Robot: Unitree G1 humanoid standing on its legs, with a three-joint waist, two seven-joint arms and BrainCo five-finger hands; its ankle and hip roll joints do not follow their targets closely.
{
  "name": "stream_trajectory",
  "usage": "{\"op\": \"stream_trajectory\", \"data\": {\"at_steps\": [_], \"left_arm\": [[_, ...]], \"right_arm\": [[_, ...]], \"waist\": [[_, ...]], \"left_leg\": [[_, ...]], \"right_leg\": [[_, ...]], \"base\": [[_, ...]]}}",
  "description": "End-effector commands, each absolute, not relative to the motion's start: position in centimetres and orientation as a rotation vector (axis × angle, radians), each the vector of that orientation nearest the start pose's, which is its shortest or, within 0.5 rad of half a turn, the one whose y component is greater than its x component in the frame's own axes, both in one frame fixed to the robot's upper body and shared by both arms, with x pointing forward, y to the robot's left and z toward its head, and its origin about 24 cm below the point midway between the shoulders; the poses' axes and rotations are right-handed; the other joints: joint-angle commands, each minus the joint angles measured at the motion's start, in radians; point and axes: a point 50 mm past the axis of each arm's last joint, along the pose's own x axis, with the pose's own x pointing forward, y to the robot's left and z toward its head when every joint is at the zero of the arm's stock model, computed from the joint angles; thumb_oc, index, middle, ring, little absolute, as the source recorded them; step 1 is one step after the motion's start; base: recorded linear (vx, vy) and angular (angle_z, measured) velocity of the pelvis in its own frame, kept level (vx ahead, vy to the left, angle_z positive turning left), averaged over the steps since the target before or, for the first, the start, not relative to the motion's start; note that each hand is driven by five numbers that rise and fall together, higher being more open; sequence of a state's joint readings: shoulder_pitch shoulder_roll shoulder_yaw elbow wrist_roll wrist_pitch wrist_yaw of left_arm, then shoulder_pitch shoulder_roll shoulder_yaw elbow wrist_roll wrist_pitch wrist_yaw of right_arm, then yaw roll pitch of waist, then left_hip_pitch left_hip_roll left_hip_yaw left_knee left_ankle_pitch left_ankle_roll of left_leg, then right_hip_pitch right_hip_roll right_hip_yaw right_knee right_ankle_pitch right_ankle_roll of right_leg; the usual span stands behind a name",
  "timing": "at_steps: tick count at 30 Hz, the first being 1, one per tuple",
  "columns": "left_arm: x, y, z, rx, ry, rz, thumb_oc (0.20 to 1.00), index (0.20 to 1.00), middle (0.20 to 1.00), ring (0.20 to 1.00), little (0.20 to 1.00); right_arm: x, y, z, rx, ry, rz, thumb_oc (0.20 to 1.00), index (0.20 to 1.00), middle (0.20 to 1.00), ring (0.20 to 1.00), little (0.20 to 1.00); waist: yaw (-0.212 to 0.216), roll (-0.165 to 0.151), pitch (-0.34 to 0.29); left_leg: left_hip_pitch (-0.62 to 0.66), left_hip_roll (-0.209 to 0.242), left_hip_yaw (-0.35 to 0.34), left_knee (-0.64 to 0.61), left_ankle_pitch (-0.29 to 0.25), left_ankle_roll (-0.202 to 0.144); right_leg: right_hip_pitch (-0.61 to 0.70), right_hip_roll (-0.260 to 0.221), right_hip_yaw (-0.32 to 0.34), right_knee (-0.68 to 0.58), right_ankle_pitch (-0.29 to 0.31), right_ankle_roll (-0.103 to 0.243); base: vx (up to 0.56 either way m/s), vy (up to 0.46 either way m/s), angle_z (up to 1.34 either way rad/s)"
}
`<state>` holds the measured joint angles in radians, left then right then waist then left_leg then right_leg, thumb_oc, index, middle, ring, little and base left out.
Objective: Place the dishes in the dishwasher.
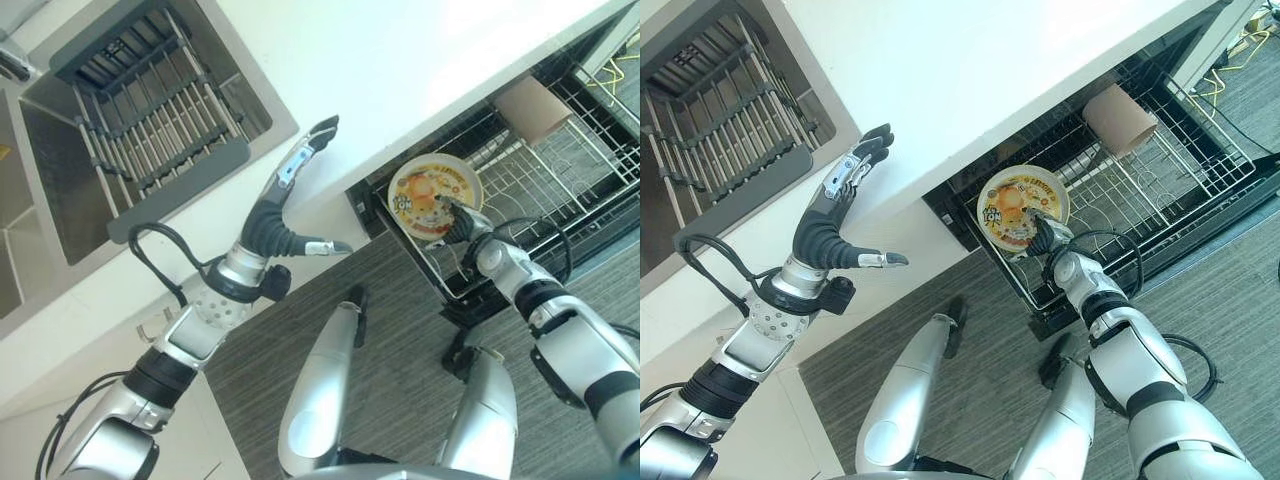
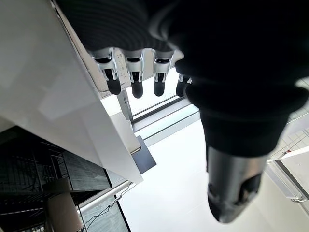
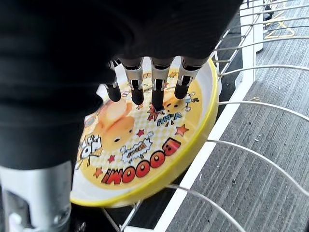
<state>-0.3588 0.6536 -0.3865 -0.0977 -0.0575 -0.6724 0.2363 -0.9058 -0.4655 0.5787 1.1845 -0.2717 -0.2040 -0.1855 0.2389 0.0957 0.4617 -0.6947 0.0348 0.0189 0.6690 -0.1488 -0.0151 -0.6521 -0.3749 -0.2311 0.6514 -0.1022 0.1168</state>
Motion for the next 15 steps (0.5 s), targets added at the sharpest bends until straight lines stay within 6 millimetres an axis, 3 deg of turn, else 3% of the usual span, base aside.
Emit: {"op": "stream_trajectory", "data": {"at_steps": [1, 2, 6, 9, 10, 15], "left_arm": [[25.7, 14.3, 18.9, 0.342, -0.999, -0.305, 1.0, 1.0, 1.0, 1.0, 1.0], [25.6, 14.6, 18.8, 0.349, -0.995, -0.28, 1.0, 1.0, 1.0, 1.0, 1.0], [25.0, 15.4, 18.3, 0.368, -0.984, -0.212, 1.0, 1.0, 1.0, 1.0, 1.0], [24.2, 16.6, 18.1, 0.383, -0.966, -0.133, 1.0, 1.0, 1.0, 1.0, 1.0], [23.9, 17.2, 18.0, 0.386, -0.95, -0.099, 1.0, 1.0, 1.0, 1.0, 1.0], [23.3, 18.3, 17.7, 0.391, -0.923, -0.057, 1.0, 1.0, 1.0, 1.0, 1.0]], "right_arm": [[37.6, -21.8, 7.3, -0.89, 0.035, -0.064, 1.0, 1.0, 1.0, 1.0, 1.0], [37.7, -21.4, 8.8, -0.765, -0.052, -0.134, 1.0, 1.0, 1.0, 1.0, 1.0], [36.3, -19.4, 10.9, -0.608, -0.193, -0.171, 1.0, 1.0, 1.0, 1.0, 1.0], [33.0, -18.0, 12.5, -0.51, -0.352, -0.162, 1.0, 1.0, 1.0, 1.0, 1.0], [31.3, -18.1, 12.9, -0.493, -0.405, -0.156, 1.0, 1.0, 1.0, 1.0, 1.0], [28.9, -18.8, 13.8, -0.489, -0.446, -0.156, 1.0, 1.0, 1.0, 1.0, 1.0]], "waist": [[-0.021, 0.048, 0.058], [-0.033, 0.038, 0.058], [-0.07, 0.009, 0.058], [-0.119, -0.017, 0.058], [-0.143, -0.028, 0.058], [-0.169, -0.045, 0.058]], "left_leg": [[0.019, 0.004, -0.012, -0.101, 0.069, 0.015], [0.028, 0.011, -0.008, -0.107, 0.066, 0.012], [0.031, 0.023, -0.001, -0.106, 0.06, 0.009], [0.038, 0.037, 0.008, -0.104, 0.056, 0.01], [0.052, 0.046, 0.014, -0.108, 0.056, 0.008], [0.108, 0.068, 0.029, -0.137, 0.06, -0.002]], "right_leg": [[-0.014, 0.034, 0.013, 0.09, -0.015, -0.014], [-0.003, 0.04, 0.018, 0.075, -0.013, -0.012], [-0.004, 0.052, 0.034, 0.072, -0.013, -0.012], [-0.01, 0.069, 0.062, 0.078, -0.02, -0.008], [-0.003, 0.076, 0.075, 0.075, -0.023, -0.004], [0.048, 0.078, 0.089, 0.03, -0.014, 0.008]], "base": [[0.02, 0.052, -0.02], [0.01, 0.038, -0.03], [0.02, 0.043, -0.12], [0.04, 0.086, -0.24], [0.04, 0.102, -0.34], [0.03, 0.048, -0.22]]}}
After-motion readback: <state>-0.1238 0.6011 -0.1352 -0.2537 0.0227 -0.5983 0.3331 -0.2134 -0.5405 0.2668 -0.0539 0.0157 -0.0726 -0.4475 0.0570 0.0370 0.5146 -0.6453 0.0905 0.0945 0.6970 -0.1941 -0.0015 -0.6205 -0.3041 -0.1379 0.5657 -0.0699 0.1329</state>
